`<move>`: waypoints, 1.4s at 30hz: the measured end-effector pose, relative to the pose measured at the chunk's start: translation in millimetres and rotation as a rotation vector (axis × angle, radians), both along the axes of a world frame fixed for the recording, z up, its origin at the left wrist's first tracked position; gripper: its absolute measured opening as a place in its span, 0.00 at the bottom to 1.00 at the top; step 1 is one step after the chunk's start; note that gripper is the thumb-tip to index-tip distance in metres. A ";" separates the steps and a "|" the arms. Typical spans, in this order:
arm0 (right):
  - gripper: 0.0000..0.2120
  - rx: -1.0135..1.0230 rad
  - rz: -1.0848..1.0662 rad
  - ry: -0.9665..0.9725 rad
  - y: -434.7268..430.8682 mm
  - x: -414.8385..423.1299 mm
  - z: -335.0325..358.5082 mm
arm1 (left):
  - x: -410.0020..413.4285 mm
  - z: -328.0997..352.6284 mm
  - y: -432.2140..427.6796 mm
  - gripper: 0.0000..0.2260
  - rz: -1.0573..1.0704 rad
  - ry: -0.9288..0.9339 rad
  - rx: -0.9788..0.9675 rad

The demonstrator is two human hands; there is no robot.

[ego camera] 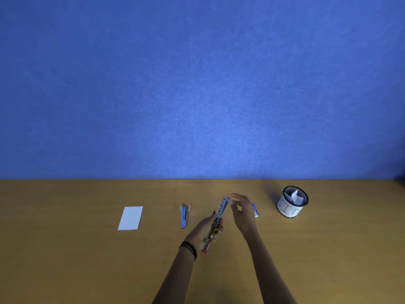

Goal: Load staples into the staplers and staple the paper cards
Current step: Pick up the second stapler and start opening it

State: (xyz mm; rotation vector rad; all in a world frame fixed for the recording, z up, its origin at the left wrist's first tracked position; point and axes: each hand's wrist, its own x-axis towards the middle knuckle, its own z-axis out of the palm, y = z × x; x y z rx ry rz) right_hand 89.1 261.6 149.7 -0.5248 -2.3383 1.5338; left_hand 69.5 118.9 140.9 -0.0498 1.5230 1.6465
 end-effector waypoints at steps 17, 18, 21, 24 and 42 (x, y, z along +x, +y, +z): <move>0.28 0.217 0.282 -0.012 -20.8 -7.1 -15.5 | -7.5 -14.6 0.1 0.20 0.097 0.065 -0.119; 0.28 0.219 0.286 -0.012 -21.0 -8.4 -15.5 | -8.0 -14.9 0.3 0.21 0.090 0.079 -0.133; 0.27 0.210 0.299 -0.022 -21.9 -12.0 -16.1 | -8.8 -16.8 1.2 0.22 0.091 0.100 -0.161; 0.26 0.206 0.315 -0.044 -23.4 -15.0 -17.3 | -9.0 -19.1 2.2 0.22 0.104 0.109 -0.157; 0.13 0.430 0.376 -0.062 -46.4 -13.3 -18.4 | -4.9 -18.3 0.1 0.17 0.216 0.057 -0.181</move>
